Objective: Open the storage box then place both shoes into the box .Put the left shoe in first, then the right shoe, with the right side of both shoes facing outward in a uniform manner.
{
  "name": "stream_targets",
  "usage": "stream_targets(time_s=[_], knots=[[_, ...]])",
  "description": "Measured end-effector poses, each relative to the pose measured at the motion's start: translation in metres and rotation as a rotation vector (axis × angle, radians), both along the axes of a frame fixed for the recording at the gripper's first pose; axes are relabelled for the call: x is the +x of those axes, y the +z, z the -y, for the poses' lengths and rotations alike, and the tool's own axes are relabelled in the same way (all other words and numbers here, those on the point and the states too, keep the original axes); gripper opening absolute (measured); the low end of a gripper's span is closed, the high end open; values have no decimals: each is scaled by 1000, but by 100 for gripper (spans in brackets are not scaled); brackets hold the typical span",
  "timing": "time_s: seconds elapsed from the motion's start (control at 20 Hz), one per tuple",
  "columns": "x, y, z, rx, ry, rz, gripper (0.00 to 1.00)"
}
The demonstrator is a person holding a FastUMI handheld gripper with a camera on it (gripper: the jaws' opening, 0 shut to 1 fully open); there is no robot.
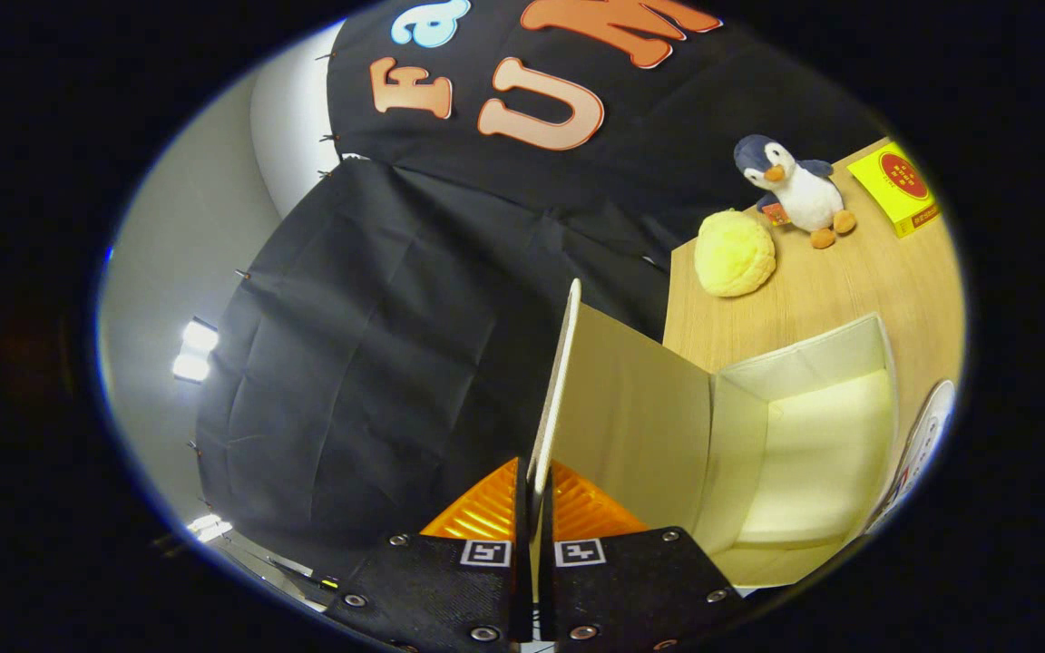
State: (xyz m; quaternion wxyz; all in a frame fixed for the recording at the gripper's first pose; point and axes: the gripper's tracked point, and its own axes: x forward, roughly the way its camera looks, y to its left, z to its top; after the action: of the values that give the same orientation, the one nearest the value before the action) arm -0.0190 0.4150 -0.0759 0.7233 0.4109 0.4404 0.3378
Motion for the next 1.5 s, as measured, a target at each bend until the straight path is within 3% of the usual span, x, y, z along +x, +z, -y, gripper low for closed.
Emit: stream_targets(time_s=[0.2, 0.3, 0.35, 0.4, 0.45, 0.65, 0.75, 1.15, 1.35, 1.5], knots=[[-2, 3, -44, -20, 24, 17, 10], [-8, 8, -48, -9, 34, 25, 27], [-10, 11, -46, -9, 35, 37, 41], [-8, 11, -41, -17, 34, 55, 46], [-5, 9, -32, -37, 26, 72, 58], [2, -26, 36, -221, -43, 161, 80], [2, -57, 82, -354, -75, 190, 85], [-40, -168, 252, -791, -162, 149, 86], [-67, -211, 290, -924, -105, 100, 82], [-86, -241, 295, -951, -60, 44, 75]])
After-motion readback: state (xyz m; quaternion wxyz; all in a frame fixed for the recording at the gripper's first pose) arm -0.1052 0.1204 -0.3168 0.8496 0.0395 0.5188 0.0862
